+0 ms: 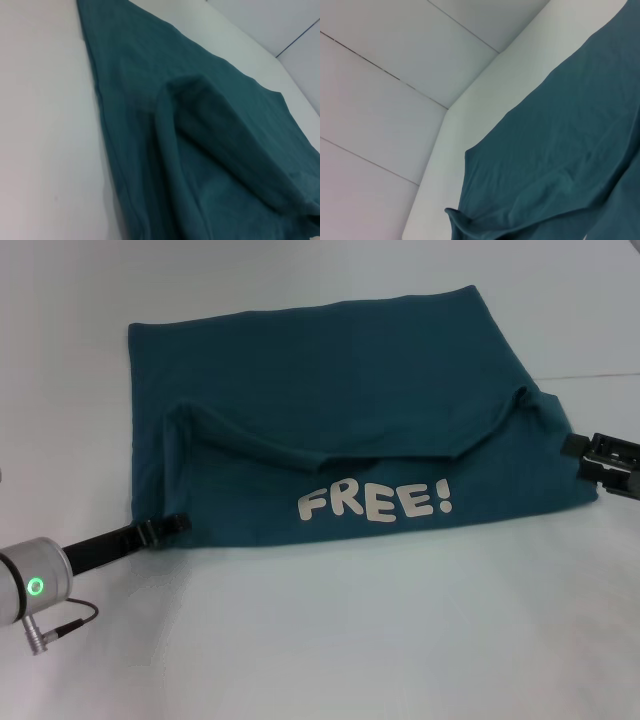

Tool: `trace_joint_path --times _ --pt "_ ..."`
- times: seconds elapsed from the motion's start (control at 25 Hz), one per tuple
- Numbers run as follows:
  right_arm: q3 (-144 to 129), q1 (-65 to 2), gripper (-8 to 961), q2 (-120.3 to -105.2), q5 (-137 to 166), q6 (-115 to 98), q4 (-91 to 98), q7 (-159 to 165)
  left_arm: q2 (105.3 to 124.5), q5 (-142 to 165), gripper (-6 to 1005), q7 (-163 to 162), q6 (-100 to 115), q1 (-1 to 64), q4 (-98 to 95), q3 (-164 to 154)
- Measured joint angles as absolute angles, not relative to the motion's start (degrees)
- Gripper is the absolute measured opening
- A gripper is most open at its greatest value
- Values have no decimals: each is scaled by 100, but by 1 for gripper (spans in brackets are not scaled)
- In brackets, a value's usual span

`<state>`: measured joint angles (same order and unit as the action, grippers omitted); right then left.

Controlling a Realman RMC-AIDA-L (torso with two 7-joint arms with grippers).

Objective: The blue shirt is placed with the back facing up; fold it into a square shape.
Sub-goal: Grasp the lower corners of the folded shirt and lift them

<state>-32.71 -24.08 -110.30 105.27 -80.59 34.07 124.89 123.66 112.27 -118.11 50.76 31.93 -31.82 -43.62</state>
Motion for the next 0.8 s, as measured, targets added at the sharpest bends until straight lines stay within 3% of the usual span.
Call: trace_joint_path --times 0.28,0.52,0.72,0.8 --pt "-3269 -2396 731 -11031 10530 -8147 3406 12489 12375 11249 411 -11824 5094 3184 -3213 -4368" --pt "-3311 -2409 726 -10993 10593 -8172 3408 12505 12365 11183 189 -11882 5302 3157 -3301 -4253" --pt "-3332 -2580 722 -10784 11132 -8321 3463 12634 12113 11249 36 -12658 5825 3297 -3358 -4190" --pt "-3319 -2666 720 -10672 11367 -8324 3493 12693 12012 11262 36 -12925 6014 3374 -3366 -4115"
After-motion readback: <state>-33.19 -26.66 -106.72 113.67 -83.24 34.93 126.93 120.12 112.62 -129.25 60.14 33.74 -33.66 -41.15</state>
